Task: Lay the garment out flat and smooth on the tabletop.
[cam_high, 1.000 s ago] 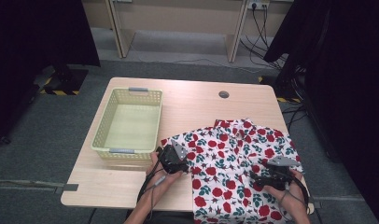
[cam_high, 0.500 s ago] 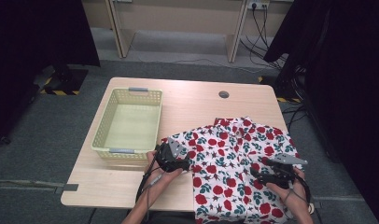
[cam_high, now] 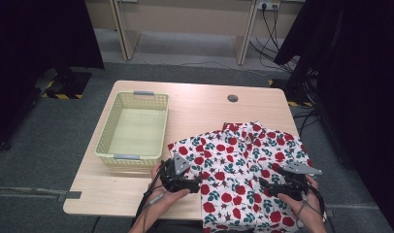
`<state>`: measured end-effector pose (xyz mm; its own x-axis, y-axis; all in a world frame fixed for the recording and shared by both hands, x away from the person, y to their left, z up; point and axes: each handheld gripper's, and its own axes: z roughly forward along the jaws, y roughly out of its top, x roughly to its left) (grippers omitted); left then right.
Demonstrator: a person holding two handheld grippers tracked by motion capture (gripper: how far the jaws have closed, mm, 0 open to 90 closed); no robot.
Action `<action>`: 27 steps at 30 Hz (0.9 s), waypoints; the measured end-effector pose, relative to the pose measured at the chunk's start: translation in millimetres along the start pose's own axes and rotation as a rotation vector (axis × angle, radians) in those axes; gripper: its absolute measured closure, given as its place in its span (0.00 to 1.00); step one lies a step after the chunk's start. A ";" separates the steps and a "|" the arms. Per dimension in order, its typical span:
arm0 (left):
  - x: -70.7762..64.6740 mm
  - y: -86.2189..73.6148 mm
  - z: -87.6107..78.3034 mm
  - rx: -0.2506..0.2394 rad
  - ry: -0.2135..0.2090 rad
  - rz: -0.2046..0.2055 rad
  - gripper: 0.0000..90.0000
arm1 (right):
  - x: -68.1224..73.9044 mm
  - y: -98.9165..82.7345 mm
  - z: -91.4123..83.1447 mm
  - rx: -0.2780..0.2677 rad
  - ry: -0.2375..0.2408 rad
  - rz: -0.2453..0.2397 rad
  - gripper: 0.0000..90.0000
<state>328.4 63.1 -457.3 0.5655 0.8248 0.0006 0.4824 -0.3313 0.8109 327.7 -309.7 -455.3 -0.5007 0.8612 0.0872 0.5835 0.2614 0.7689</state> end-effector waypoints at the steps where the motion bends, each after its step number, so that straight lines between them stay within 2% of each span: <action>1: -0.2 -2.6 -1.5 -0.001 -0.005 -0.002 0.06 | 0.7 -0.9 -1.1 0.000 0.003 0.005 0.12; 7: 1.3 -14.8 -7.5 0.014 0.010 0.022 0.06 | 4.7 -8.5 -7.0 -0.003 -0.001 0.007 0.09; 15: 7.9 -33.1 -16.2 0.053 0.017 0.015 0.04 | 9.5 -21.5 -17.0 -0.005 0.003 0.014 0.06; 27: 21.6 -52.8 -30.2 0.094 0.047 0.015 0.04 | 7.4 -40.0 -35.0 -0.026 -0.007 0.044 0.05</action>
<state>295.0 112.3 -482.5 0.5421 0.8393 0.0418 0.5357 -0.3834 0.7523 278.3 -329.1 -463.2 -0.4706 0.8746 0.1165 0.5880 0.2124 0.7805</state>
